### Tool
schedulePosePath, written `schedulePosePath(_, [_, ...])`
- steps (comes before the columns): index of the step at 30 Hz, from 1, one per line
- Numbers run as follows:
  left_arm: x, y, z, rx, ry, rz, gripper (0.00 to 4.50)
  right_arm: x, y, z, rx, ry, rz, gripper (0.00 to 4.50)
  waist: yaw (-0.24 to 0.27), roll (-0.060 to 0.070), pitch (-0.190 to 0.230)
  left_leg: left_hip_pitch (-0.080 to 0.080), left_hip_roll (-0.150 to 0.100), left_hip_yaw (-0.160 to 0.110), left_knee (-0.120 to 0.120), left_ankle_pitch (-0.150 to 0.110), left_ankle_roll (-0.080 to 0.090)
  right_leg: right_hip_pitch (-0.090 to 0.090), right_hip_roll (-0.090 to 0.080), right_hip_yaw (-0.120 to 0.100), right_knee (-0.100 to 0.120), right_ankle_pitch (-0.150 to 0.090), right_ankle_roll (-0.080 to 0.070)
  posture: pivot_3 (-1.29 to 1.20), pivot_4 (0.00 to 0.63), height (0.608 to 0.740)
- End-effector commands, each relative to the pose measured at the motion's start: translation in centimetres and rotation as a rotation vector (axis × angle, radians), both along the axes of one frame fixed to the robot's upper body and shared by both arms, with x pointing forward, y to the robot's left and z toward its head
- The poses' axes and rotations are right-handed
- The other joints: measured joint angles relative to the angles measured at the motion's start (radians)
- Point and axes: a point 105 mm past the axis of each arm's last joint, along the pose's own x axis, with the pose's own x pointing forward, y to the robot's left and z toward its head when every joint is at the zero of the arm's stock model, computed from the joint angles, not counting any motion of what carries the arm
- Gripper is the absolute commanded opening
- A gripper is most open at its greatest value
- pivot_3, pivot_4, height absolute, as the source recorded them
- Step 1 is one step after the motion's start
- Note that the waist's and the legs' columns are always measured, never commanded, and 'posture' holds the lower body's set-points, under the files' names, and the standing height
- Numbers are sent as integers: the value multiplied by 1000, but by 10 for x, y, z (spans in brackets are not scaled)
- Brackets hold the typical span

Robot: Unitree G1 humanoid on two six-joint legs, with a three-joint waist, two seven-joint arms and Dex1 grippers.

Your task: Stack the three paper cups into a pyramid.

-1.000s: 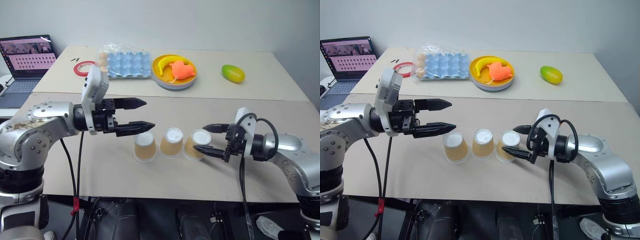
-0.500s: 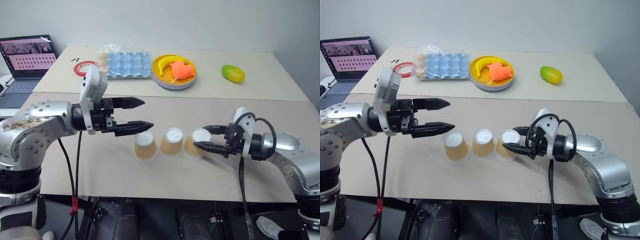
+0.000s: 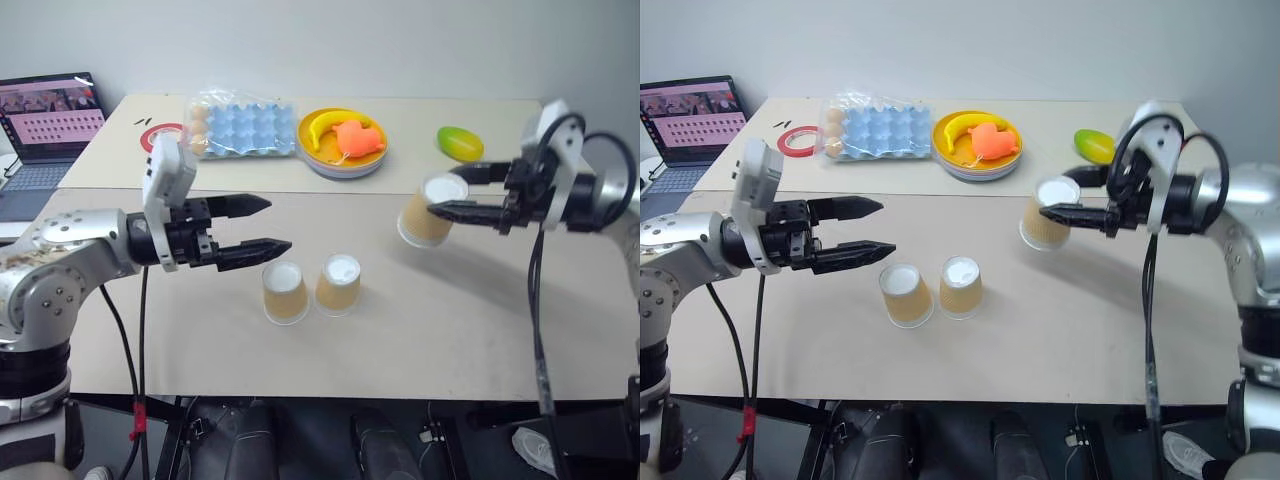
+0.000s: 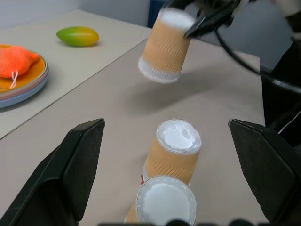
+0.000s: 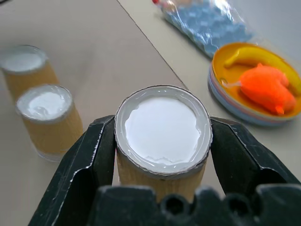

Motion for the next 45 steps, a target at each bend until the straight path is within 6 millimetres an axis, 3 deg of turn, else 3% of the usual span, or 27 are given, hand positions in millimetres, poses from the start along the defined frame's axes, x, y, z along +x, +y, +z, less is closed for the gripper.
schedulePosePath(1, [-2, 9, 4, 28, -86, 35, 4500, -20, 26, 26, -18, 14, 203, 2698, -2, 0, 0, 0, 0, 0, 0, 0, 0, -1, 0, 0, 1, 0, -1, 0, 150, 645])
schedulePosePath(8, [-11, 16, -5, 55, -78, 40, 4500, -42, 79, 31, -12, 91, 443, 2698, -3, 0, 1, 0, 0, -1, -1, 0, 0, -1, 0, -1, 2, -1, -2, 0, 150, 645])
schedulePosePath(19, [-29, 16, -14, 90, -29, 17, 4500, -31, 120, -3, -69, 130, 518, 2698, 0, 0, 1, 0, 0, -1, -1, 0, 0, -2, 0, -1, 3, -1, -2, 0, 150, 645])
schedulePosePath(44, [-28, 14, -14, 84, -42, 37, 4500, -21, 147, -14, -83, 147, 554, 2698, -14, 0, 1, 0, 0, -1, -2, 0, 0, -3, 0, -1, 4, -1, -2, 0, 150, 645])
schedulePosePath(45, [-28, 14, -14, 83, -43, 38, 4500, -21, 146, -14, -81, 141, 556, 3195, -14, 0, 1, 0, 0, -1, -2, 0, 0, -3, 0, -1, 4, -1, -2, 0, 150, 645])
